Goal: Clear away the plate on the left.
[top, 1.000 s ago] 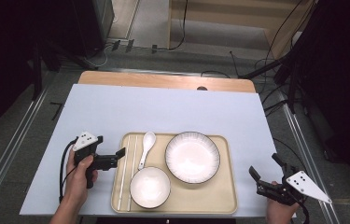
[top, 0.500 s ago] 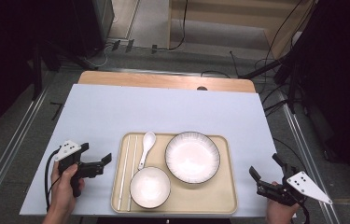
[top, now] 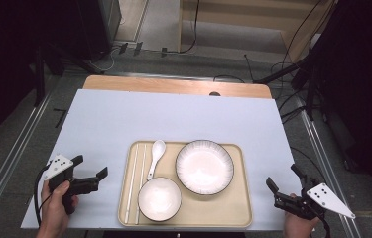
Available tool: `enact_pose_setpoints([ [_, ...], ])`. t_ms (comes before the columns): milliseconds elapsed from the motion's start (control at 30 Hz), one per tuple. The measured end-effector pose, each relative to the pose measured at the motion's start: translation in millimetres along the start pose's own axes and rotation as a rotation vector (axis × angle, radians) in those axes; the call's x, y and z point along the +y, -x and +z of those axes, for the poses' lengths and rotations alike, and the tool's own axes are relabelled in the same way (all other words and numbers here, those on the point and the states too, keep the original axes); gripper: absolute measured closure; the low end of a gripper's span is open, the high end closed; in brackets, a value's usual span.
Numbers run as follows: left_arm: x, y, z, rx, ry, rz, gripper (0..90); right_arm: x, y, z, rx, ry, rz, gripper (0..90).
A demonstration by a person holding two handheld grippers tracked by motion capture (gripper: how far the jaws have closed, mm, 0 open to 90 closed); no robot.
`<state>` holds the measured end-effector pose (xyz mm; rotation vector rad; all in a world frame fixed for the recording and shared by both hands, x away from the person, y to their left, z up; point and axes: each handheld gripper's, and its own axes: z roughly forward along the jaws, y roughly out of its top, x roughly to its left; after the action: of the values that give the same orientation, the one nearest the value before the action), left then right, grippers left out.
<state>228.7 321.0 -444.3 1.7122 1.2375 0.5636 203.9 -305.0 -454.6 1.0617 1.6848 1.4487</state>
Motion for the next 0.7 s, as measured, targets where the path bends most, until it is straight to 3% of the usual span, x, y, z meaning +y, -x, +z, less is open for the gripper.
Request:
enact_pose_setpoints([
  [300, -2.5, -13.3, -10.7, 0.042, 0.008, 0.028, 0.0, -0.9, 4.7, -3.5, -0.018, 0.002, 0.014, 6.5],
  [700, -3.8, -33.9, -26.6, 0.067, 0.037, 0.013, 0.0, -1.1, 6.6, -4.4, -0.024, -0.004, 0.009, 6.5],
])
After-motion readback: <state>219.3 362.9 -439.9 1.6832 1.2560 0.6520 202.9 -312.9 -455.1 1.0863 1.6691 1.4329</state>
